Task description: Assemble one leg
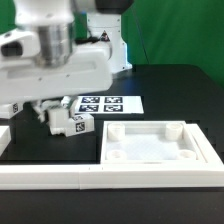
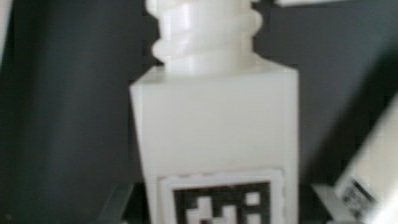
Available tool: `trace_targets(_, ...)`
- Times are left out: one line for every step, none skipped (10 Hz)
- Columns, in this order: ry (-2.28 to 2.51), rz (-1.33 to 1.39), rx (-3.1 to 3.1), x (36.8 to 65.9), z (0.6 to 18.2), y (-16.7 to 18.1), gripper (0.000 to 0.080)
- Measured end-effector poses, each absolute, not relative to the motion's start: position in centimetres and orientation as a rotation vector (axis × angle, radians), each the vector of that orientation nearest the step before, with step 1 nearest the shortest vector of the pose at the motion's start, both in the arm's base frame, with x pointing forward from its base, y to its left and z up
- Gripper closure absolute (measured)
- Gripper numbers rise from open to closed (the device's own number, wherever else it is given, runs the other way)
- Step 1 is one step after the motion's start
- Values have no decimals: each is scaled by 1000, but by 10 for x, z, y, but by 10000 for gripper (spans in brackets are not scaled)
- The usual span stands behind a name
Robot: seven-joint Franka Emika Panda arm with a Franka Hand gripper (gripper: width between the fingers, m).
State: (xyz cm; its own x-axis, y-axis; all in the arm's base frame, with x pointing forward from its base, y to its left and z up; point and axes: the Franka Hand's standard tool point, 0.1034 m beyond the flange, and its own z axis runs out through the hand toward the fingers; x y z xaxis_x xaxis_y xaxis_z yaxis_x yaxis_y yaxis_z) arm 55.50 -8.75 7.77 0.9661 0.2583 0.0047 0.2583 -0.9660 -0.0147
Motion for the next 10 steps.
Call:
trace_targets(-326, 7, -3102, 540, 85, -66, 517)
trace_targets(-262, -16, -3107, 522, 92, -43, 517)
trace_targets(-119, -14, -3108, 504, 94, -18, 515)
trace_targets(-46, -3, -3110, 493, 91, -4, 515)
trace_targets(-69, -3, -3115, 492, 84, -7, 515)
trace_targets(-69, -5, -3115, 493, 85, -7, 515)
trace_targets(-71, -4, -3115, 493, 85, -7, 515)
trace_targets(-71, -2, -3115, 492, 84, -7, 515)
trace_targets(-62, -6, -3115, 489, 81, -6, 515)
trace_targets(-29, -49, -3119, 472, 69, -1, 515)
